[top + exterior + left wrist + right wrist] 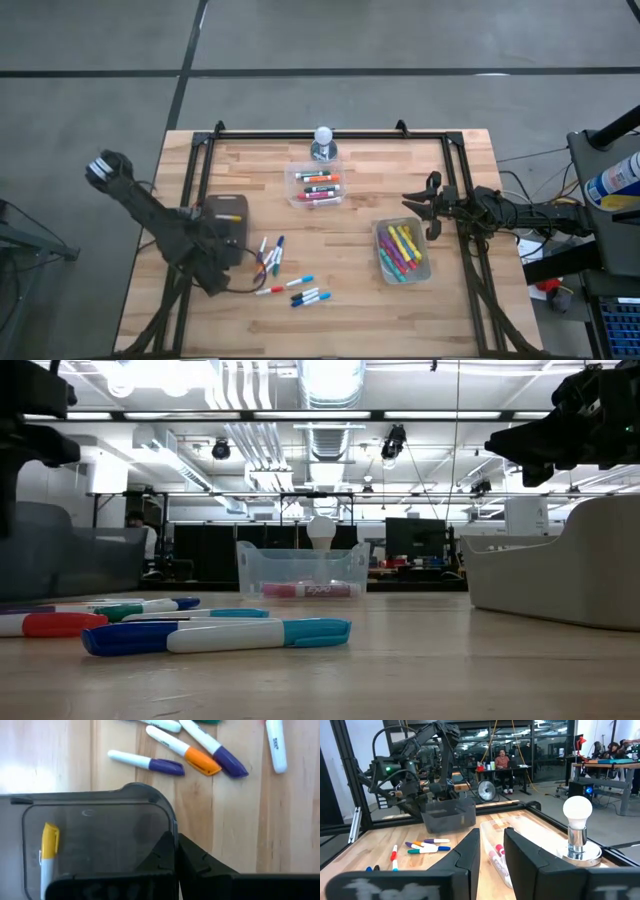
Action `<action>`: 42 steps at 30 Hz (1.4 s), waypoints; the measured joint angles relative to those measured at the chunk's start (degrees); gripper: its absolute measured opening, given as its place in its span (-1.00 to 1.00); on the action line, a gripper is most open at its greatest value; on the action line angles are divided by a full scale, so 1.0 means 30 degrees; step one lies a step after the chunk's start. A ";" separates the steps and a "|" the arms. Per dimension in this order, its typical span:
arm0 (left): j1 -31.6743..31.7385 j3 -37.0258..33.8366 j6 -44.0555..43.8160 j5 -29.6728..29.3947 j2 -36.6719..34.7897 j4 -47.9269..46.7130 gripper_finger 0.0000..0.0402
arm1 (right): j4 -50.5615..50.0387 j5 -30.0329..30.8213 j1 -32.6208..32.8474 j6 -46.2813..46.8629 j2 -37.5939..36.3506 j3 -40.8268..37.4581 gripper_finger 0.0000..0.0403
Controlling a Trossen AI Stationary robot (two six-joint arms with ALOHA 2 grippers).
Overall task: Pick & Place Markers
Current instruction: Adjust the transparent black bin, then put the red mini marker into the transparent black bin
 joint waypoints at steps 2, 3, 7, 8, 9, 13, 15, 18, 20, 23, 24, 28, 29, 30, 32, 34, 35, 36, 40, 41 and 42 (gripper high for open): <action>0.0419 -0.0120 0.0405 0.0091 -0.0419 0.0067 -1.00 | 0.0000 -0.0002 0.0007 -0.0015 0.0000 0.0000 -0.58; 0.0668 -0.0252 0.0552 0.0209 -0.0637 0.0112 -1.00 | 0.0000 0.0000 0.0000 0.0002 0.0000 0.0000 -0.58; 0.1838 -0.0936 0.1447 0.1519 -0.1306 0.0444 -1.00 | 0.0000 0.0000 0.0001 -0.0015 0.0000 0.0000 -0.57; 0.2126 -0.1098 0.1631 0.1662 -0.1458 0.0567 -1.00 | 0.0000 0.0000 0.0007 -0.0008 0.0000 0.0000 -0.57; 0.2398 -0.1278 0.1819 0.1776 -0.1628 0.0642 -1.00 | -0.0007 -0.0007 0.0007 0.0007 0.0000 0.0000 -0.58; 0.3353 -0.2031 0.2859 0.1877 -0.2200 0.1341 -1.00 | -0.0004 -0.0004 0.0004 -0.0005 -0.0007 0.0000 -0.61; 0.3731 -0.2179 0.3073 0.1870 -0.2420 0.1398 -1.00 | 0.0000 -0.0007 0.0007 0.0004 -0.0007 0.0000 -0.63; 0.4027 -0.2193 0.2903 0.1854 -0.2586 0.1439 -1.00 | -0.0007 -0.0007 0.0007 -0.0008 -0.0007 0.0000 -0.65; 0.4050 -0.2186 0.2841 0.1850 -0.2668 0.1424 -0.97 | -0.0007 -0.0005 0.0005 0.0007 -0.0007 0.0000 -0.66; 0.4050 -0.2159 0.2535 0.1859 -0.2758 0.1424 -0.88 | -0.0015 0.0000 0.0006 -0.0013 -0.0007 0.0000 -0.66; 0.4050 -0.2149 0.2424 0.1858 -0.2770 0.1424 -0.84 | -0.0015 -0.0001 0.0006 0.0001 -0.0007 0.0000 -0.66; 0.4050 -0.2142 0.2078 0.1855 -0.2770 0.1417 -0.62 | -0.0022 -0.0006 0.0006 -0.0015 -0.0007 0.0000 -0.63; 0.4050 -0.2117 0.2085 0.1825 -0.2767 0.1395 -0.57 | -0.0034 0.0000 0.0005 0.0004 -0.0007 0.0000 -0.62; 0.4050 -0.2013 0.2123 0.1774 -0.2762 0.1326 -0.52 | -0.0044 -0.0007 0.0004 0.0007 -0.0007 0.0000 -0.62; 0.4050 -0.1546 0.2417 0.1625 -0.2762 0.1242 -0.44 | -0.0044 -0.0005 0.0002 -0.0015 -0.0007 0.0000 -0.60; 0.4050 -0.0875 0.2424 0.1321 -0.2762 0.1238 -0.39 | -0.0044 0.0000 0.0006 0.0001 -0.0007 0.0000 -0.59; 0.4050 -0.0475 0.2432 0.1163 -0.2762 0.1228 -0.38 | -0.0038 0.0000 0.0000 0.0005 -0.0007 0.0000 -0.59; 0.4050 -0.0012 0.2432 0.1008 -0.2762 0.1256 -0.38 | -0.0044 -0.0001 0.0004 -0.0009 -0.0007 0.0000 -0.58; 0.3989 0.1321 0.3106 0.0661 -0.2764 0.2824 -0.37 | -0.0044 -0.0007 0.0007 0.0007 -0.0007 0.0000 -0.58; 0.3962 0.1392 0.3345 0.0675 -0.2759 0.3580 -0.37 | -0.0041 -0.0002 0.0000 0.0001 -0.0007 0.0000 -0.59; 0.3955 0.1399 0.3423 0.0785 -0.2670 0.4444 -0.37 | -0.0044 0.0000 0.0004 -0.0015 -0.0007 0.0000 -0.60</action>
